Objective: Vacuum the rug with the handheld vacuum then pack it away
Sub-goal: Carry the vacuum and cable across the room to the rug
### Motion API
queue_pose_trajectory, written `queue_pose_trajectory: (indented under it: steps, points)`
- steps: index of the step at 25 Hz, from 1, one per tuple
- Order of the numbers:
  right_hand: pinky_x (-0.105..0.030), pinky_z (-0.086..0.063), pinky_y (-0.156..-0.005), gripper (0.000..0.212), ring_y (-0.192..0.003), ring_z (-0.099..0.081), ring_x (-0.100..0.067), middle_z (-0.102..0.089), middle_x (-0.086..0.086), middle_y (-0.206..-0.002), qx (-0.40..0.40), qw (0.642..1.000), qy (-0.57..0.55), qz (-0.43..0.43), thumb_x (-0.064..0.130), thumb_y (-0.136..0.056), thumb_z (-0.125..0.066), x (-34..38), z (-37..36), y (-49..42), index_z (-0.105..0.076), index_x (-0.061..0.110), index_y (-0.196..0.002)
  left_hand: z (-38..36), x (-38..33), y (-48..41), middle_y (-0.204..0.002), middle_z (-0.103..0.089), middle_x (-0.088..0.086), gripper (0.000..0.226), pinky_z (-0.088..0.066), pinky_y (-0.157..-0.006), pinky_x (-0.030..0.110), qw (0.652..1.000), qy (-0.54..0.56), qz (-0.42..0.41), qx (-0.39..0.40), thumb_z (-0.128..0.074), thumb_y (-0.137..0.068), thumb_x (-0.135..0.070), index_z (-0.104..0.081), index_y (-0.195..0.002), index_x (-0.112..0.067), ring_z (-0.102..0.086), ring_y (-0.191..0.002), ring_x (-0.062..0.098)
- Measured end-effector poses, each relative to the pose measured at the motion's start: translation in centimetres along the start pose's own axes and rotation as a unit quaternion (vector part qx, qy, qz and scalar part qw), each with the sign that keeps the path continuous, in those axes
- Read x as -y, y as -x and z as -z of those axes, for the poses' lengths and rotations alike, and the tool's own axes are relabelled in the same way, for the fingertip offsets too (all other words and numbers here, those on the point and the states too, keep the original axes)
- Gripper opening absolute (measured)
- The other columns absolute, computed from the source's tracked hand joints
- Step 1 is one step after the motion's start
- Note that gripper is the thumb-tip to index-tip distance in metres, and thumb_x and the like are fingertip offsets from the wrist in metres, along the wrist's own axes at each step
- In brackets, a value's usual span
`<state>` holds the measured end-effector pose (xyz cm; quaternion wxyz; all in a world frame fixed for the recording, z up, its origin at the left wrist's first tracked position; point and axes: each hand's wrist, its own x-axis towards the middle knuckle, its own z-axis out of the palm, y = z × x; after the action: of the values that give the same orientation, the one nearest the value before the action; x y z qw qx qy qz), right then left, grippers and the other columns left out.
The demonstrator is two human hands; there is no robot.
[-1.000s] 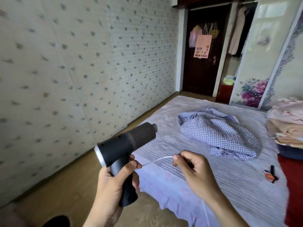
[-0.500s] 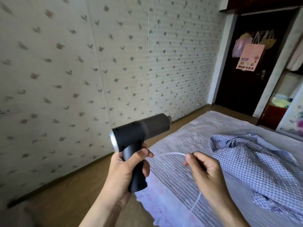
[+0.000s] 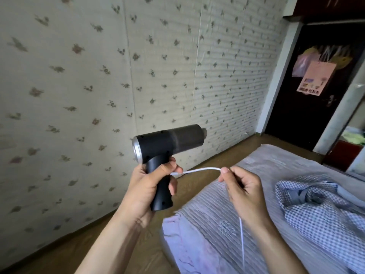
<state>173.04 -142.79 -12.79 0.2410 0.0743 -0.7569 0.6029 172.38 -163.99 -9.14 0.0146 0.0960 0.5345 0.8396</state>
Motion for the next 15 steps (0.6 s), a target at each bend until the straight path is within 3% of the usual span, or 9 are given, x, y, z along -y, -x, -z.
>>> queue_pose_trajectory:
  steps: [10, 13, 15]
  points:
    - [-0.018, -0.024, -0.044, 0.031, -0.041, -0.025, -0.005, -0.03, 0.014, -0.044, -0.02, 0.999, -0.032, 0.006, 0.02, -0.098, -0.057, -6.4, -12.0, -17.1, -0.064, 0.005, -0.072, 9.2, -2.1, -19.2, -0.076, -0.067, 0.014, 0.018, -0.04, -0.043, 0.026, 1.0, 0.001, -0.014, 0.025, -0.069, -0.073, -0.01, -0.061, -0.088, -0.005, -0.044, -0.037, 0.02]
    - [-0.019, -0.025, -0.043, 0.03, -0.041, -0.027, -0.008, -0.033, 0.008, -0.044, -0.046, 0.998, -0.041, -0.001, 0.025, -0.096, -0.059, -10.5, -14.4, -24.3, -0.067, 0.007, -0.074, 10.4, -0.9, -27.4, -0.077, -0.066, 0.016, 0.018, -0.04, -0.043, 0.028, 0.999, -0.031, -0.014, 0.036, -0.071, -0.073, -0.006, -0.062, -0.088, -0.003, -0.043, -0.037, 0.021]
    - [-0.023, -0.031, -0.044, 0.028, -0.044, -0.034, -0.015, -0.041, -0.006, -0.047, -0.077, 0.997, -0.027, -0.008, 0.031, -0.093, -0.06, -12.6, -15.7, -28.9, -0.07, 0.012, -0.074, 10.6, -0.5, -33.1, -0.077, -0.067, 0.015, 0.014, -0.04, -0.043, 0.027, 0.998, -0.057, -0.008, 0.034, -0.071, -0.076, -0.002, -0.063, -0.087, -0.003, -0.043, -0.039, 0.021]
